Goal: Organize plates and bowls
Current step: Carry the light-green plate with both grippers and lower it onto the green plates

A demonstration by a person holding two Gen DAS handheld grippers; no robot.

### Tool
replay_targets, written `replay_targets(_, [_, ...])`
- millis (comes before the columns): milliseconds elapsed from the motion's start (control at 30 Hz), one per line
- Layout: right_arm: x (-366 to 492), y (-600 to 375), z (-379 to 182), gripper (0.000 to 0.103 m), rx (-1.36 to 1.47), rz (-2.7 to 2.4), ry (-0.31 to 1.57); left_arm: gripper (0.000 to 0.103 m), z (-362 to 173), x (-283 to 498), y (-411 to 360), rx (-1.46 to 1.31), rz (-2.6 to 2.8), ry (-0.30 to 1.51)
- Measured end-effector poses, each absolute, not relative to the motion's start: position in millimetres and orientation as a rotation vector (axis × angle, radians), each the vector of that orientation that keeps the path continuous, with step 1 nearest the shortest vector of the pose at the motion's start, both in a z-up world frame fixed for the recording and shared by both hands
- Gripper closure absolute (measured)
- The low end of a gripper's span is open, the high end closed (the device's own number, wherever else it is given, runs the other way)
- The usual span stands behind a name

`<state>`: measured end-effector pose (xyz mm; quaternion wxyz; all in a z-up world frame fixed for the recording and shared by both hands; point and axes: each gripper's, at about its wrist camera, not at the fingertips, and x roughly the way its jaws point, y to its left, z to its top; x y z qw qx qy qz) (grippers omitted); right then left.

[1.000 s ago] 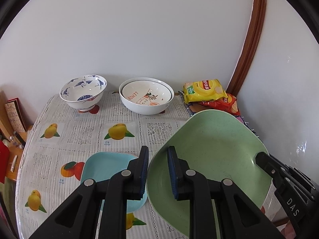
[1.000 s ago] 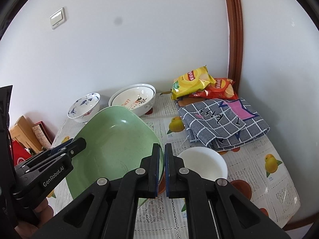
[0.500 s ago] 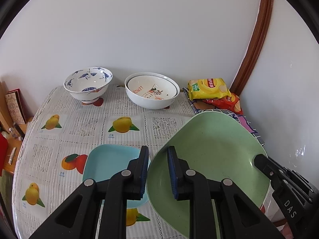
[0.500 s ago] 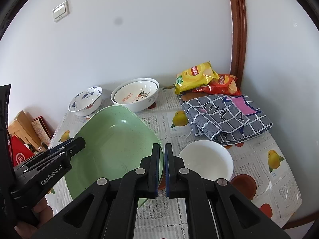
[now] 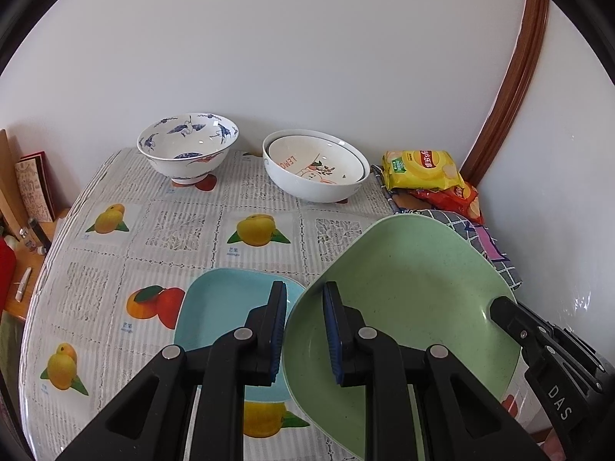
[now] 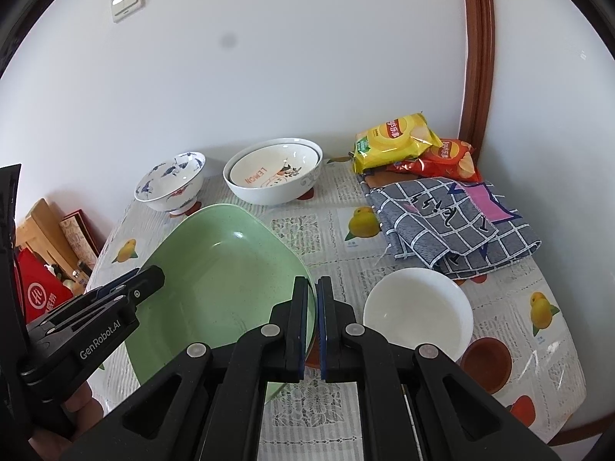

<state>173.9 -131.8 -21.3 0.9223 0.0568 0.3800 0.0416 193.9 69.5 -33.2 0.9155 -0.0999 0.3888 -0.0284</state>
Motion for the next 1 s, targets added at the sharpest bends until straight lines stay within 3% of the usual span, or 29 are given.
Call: replay_targets(1000, [232,-61,-78,0.097,0.009,0.216,0.896,0.084,-96,220,133,-0.256,0.104,0.917])
